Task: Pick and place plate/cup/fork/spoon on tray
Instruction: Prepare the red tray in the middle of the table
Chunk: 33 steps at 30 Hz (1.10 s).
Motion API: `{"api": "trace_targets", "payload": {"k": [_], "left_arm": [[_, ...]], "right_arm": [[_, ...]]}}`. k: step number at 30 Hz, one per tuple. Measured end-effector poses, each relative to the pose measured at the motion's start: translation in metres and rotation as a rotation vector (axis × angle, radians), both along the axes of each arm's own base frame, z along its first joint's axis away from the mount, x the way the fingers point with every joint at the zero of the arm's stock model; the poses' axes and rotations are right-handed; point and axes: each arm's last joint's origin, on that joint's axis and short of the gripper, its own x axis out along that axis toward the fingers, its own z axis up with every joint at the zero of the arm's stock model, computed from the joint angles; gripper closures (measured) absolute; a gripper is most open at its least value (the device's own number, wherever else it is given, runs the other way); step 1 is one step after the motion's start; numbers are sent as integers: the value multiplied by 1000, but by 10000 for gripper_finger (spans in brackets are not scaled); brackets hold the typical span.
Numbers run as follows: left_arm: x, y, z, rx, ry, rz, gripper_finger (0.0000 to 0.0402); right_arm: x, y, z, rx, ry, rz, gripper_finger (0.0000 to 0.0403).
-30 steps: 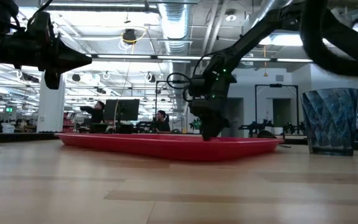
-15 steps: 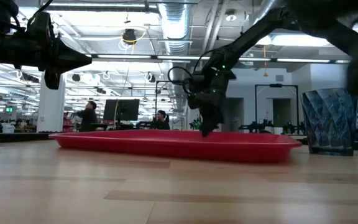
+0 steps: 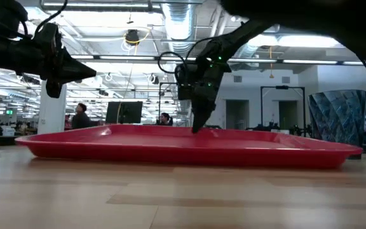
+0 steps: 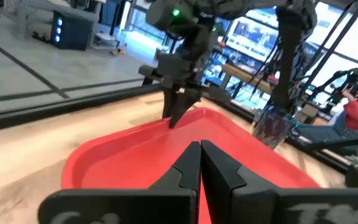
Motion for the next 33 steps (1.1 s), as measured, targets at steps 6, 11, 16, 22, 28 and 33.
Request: {"api": "trace_targets", "payload": {"k": [6, 11, 16, 22, 28, 33], "left_arm": [[1, 0, -2, -7, 23, 0, 401], [1, 0, -2, -7, 21, 0, 401], [1, 0, -2, -8, 21, 0, 401], [1, 0, -2, -10, 20, 0, 401], [1, 0, -2, -28, 11, 2, 401], [1, 0, -2, -51, 1, 1, 401]], "right_arm": [[13, 8, 2, -85, -45, 26, 367], [16, 5, 3, -130, -72, 14, 366], [15, 0, 4, -147, -91, 8, 361], [14, -3, 4, -166, -97, 37, 360], [13, -9, -1, -158, -95, 36, 360], [7, -14, -2, -143, -87, 75, 362]]}}
